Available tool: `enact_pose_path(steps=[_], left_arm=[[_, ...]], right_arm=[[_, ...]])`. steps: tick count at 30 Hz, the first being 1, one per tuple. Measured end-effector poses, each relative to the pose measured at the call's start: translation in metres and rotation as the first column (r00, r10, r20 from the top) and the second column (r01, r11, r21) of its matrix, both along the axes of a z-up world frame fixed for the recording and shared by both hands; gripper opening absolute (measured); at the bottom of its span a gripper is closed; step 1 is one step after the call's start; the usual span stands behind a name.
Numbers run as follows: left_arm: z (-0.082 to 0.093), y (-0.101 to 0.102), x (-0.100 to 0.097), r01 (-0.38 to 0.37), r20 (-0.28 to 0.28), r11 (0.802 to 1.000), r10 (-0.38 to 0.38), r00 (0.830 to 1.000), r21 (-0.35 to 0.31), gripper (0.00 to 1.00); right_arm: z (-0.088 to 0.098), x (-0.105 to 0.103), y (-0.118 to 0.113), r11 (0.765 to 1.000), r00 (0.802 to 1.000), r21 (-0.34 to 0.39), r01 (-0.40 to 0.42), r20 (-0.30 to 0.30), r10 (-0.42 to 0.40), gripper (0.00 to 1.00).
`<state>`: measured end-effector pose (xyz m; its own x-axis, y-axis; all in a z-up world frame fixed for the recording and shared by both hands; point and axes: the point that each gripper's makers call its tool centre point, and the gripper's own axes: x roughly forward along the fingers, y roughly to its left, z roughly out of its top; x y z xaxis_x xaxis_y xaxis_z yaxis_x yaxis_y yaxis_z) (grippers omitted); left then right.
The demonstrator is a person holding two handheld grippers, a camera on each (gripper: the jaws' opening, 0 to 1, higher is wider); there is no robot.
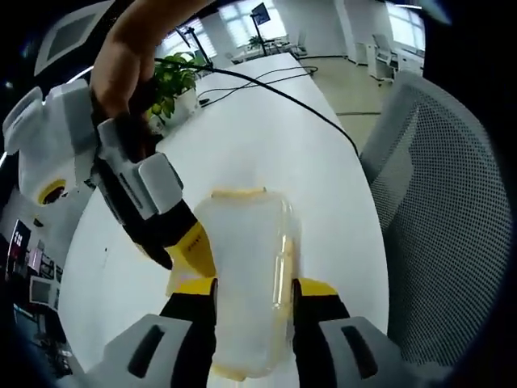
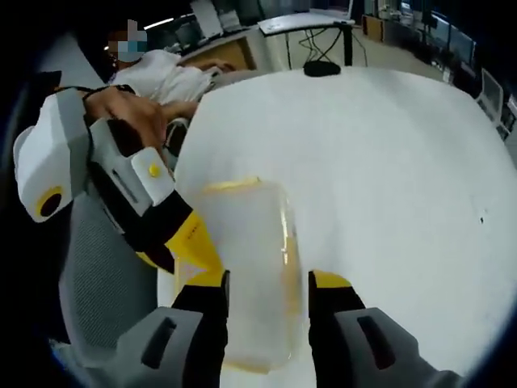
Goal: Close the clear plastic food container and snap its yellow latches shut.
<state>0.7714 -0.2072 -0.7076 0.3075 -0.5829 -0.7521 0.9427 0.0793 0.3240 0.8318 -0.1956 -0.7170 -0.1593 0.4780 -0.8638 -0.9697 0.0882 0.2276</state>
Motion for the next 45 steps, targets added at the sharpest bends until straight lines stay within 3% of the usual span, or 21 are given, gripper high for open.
enact_pose_path(steps=[21,32,45], left_arm=[[0.016,0.019,0.0,-0.132,-0.083,0.987,0.124,0.989,-0.094,0.42],[0.014,0.038,0.007,-0.232,-0.143,0.962,0.211,0.967,-0.146,0.5],[0.013,0.057,0.014,-0.321,-0.166,0.928,0.292,0.942,-0.188,0.59]], right_arm=[[0.019,0.002,-0.034,0.993,0.989,0.089,0.081,0.113,-0.091,0.46],[0.026,-0.009,-0.048,0.984,0.977,0.132,0.122,0.156,-0.142,0.51],[0.026,-0.026,-0.064,0.967,0.958,0.18,0.179,0.193,-0.214,0.54]])
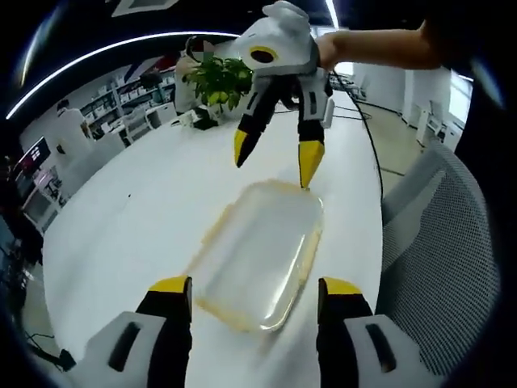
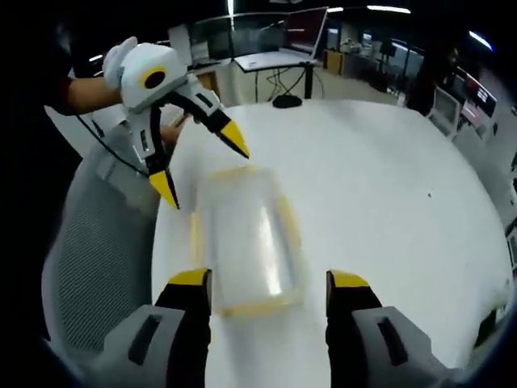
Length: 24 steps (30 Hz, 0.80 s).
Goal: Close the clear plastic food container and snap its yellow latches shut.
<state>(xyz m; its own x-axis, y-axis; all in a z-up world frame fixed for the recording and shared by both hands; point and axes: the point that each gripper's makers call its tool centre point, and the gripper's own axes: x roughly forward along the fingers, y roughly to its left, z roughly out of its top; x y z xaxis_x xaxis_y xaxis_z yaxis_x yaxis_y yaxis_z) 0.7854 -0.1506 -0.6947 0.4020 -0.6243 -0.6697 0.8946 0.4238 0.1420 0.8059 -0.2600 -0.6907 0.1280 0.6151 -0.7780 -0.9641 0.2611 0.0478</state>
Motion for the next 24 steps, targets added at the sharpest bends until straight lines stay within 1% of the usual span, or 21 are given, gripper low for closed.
enact_pose_path(steps=[5,7,9,13,17,19,24], left_arm=[[0.0,0.007,0.002,-0.044,-0.005,0.999,0.044,0.999,-0.03,0.64],[0.0,0.008,0.002,-0.055,-0.01,0.998,0.055,0.998,-0.037,0.66],[-0.001,0.011,0.002,-0.065,-0.01,0.997,0.065,0.998,-0.04,0.66],[-0.001,0.015,0.003,-0.083,-0.003,0.995,0.083,0.997,-0.046,0.67],[-0.003,0.02,0.004,-0.11,-0.006,0.992,0.109,0.994,-0.059,0.68],[-0.006,0.022,0.003,-0.121,-0.018,0.991,0.12,0.993,-0.064,0.68],[-0.01,0.024,0.001,-0.134,-0.025,0.988,0.132,0.991,-0.079,0.67]], right_arm=[[-0.001,-0.005,-0.005,0.999,0.999,0.032,0.043,0.017,-0.044,0.56],[-0.001,-0.007,-0.007,0.996,0.997,0.06,0.073,0.019,-0.074,0.57],[-0.002,-0.009,-0.009,0.994,0.996,0.073,0.087,0.025,-0.089,0.57],[-0.001,-0.009,-0.013,0.983,0.989,0.121,0.14,0.038,-0.146,0.58],[-0.002,-0.015,-0.014,0.973,0.985,0.166,0.162,0.039,-0.17,0.59],[-0.004,-0.017,-0.015,0.968,0.982,0.178,0.175,0.04,-0.185,0.59],[-0.009,-0.021,-0.017,0.957,0.973,0.198,0.211,0.046,-0.224,0.59]])
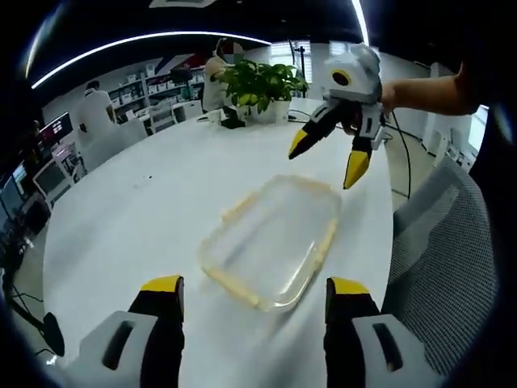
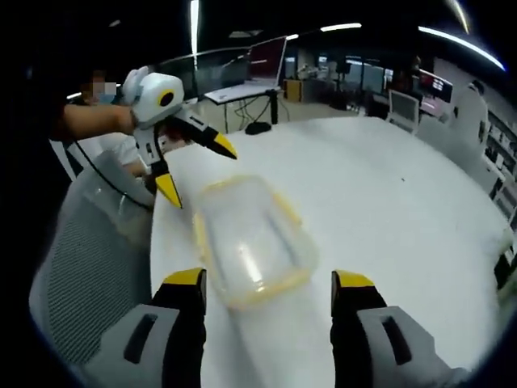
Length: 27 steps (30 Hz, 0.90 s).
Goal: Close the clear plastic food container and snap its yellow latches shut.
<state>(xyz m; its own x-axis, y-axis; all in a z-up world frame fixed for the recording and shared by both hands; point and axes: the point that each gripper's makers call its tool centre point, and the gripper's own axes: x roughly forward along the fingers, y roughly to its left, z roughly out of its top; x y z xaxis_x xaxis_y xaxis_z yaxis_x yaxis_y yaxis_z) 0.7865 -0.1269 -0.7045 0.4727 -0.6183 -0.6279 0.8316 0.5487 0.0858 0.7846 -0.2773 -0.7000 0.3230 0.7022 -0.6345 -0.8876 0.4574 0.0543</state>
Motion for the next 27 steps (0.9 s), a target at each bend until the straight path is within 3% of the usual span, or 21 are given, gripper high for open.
enact_pose_path(steps=[9,17,27], left_arm=[[-0.006,0.0,-0.001,-0.008,0.005,1.0,0.009,1.0,-0.018,0.61],[-0.013,-0.002,-0.004,-0.005,0.021,1.0,0.006,1.0,-0.022,0.54],[-0.021,-0.004,-0.004,-0.011,0.021,1.0,0.011,1.0,-0.016,0.47]], right_arm=[[-0.009,-0.009,0.002,0.999,0.999,0.023,0.033,0.037,-0.034,0.57],[-0.021,-0.018,0.007,0.999,0.996,-0.001,0.037,0.084,-0.036,0.53],[-0.029,-0.018,0.011,0.996,0.99,0.0,0.087,0.109,-0.087,0.45]])
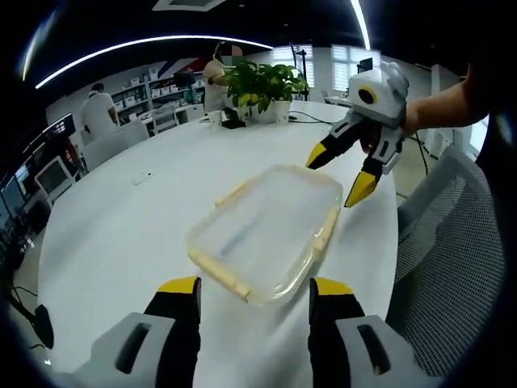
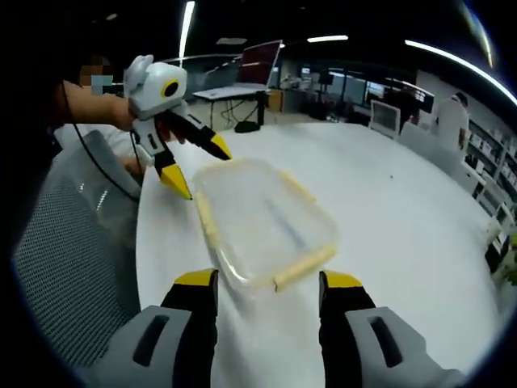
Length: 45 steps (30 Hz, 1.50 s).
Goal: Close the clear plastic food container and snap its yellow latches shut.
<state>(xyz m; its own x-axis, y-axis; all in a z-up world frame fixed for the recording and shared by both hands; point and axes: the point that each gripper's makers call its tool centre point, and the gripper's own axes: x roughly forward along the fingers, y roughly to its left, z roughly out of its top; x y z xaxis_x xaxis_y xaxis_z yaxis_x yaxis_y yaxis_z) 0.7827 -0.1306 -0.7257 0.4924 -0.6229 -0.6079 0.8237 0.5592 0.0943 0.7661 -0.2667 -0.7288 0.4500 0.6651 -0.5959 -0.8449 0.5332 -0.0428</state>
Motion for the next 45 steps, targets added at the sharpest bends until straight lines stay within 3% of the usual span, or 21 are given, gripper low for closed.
enact_pose_path(steps=[17,45], left_arm=[[-0.003,0.006,0.017,0.026,-0.005,0.999,-0.026,1.0,0.03,0.41],[-0.005,0.006,0.079,0.028,-0.009,0.998,-0.028,1.0,0.057,0.4]], right_arm=[[0.002,0.02,0.01,0.999,0.999,0.018,0.036,-0.005,-0.036,0.43],[0.003,0.082,0.009,0.998,0.998,0.004,0.061,-0.016,-0.061,0.42]])
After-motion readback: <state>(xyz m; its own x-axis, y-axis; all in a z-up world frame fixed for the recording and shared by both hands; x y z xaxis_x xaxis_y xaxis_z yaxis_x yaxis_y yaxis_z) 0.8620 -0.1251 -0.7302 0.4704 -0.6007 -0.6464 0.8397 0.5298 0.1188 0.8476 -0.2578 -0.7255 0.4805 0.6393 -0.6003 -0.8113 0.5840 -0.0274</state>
